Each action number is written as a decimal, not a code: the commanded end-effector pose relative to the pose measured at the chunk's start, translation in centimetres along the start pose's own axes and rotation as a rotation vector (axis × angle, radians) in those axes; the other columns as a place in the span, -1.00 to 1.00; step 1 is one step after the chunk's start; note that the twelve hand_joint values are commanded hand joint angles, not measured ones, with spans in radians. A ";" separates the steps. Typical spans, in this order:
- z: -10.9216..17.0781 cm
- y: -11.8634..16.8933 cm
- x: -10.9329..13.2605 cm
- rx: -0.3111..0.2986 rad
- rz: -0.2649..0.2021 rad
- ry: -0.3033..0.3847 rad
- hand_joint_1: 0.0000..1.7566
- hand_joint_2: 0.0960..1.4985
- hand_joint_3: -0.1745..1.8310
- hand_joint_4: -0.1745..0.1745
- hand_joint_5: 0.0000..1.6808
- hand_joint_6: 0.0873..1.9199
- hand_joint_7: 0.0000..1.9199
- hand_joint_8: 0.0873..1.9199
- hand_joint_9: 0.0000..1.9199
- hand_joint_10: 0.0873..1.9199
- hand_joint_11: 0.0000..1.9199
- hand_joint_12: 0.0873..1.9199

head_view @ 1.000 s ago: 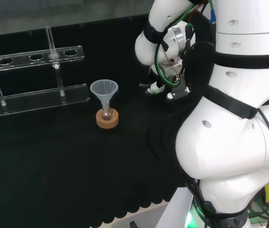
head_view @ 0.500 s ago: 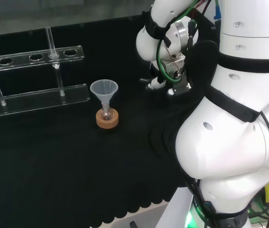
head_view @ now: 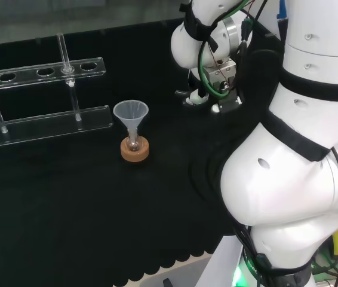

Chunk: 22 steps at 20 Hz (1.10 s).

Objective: Pick up the weighing funnel.

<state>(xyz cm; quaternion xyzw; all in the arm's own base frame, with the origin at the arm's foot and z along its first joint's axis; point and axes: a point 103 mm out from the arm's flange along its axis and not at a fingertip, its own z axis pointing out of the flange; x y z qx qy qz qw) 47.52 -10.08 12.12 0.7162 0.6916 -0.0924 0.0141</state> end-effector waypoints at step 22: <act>-2.3 -1.4 0.3 -0.016 0.029 0.010 0.24 0.14 -0.64 1.00 0.51 -0.50 0.54 -0.62 0.26 -0.85 -1.00 0.62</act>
